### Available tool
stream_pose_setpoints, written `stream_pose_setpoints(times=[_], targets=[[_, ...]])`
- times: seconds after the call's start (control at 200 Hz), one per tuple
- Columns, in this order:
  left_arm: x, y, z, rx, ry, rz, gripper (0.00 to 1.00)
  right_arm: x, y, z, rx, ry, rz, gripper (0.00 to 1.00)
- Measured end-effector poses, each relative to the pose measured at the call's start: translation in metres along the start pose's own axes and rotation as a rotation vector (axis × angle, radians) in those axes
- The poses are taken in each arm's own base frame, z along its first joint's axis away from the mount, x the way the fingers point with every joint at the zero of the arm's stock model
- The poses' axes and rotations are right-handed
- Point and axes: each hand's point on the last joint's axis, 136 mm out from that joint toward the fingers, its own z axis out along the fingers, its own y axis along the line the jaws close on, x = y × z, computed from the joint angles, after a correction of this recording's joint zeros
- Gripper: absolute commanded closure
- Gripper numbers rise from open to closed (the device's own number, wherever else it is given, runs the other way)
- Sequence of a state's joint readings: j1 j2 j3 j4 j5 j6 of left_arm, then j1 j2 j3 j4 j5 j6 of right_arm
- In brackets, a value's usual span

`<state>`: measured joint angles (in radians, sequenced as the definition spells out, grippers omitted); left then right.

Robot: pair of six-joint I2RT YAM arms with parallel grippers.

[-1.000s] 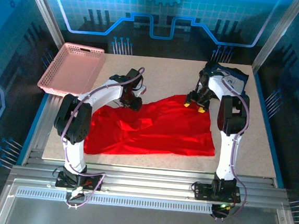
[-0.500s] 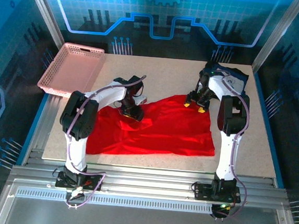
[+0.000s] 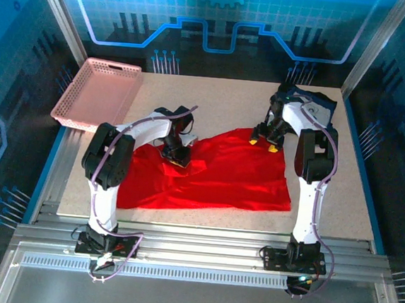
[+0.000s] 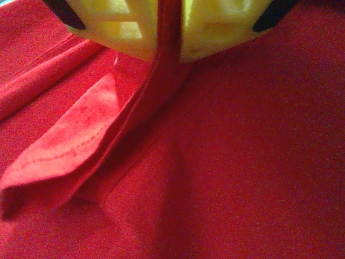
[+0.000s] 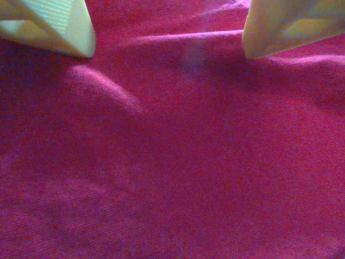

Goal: Fold and stack the t-shirts

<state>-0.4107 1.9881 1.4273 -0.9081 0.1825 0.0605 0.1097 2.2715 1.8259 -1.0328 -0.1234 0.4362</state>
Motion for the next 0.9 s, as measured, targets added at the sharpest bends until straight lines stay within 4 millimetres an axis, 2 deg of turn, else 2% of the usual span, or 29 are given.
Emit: stream_pose_setpoints(times=[0.06,0.3,0.65,0.9], targets=[[0.000,0.000,0.000,0.001,0.001,0.006,1.00,0.000,0.000,0.000,0.000,0.000,0.000,0.25],[-0.005,0.004,-0.005,-0.009,-0.015,0.009,1.00,0.000,0.000,0.000,0.000,0.001,0.000,0.25],[-0.067,0.032,-0.064,-0.128,-0.214,0.048,1.00,0.001,0.000,0.000,0.001,0.002,-0.007,0.25],[-0.104,0.058,-0.076,-0.208,-0.265,0.078,1.00,0.001,0.000,0.000,0.002,0.003,-0.012,0.25]])
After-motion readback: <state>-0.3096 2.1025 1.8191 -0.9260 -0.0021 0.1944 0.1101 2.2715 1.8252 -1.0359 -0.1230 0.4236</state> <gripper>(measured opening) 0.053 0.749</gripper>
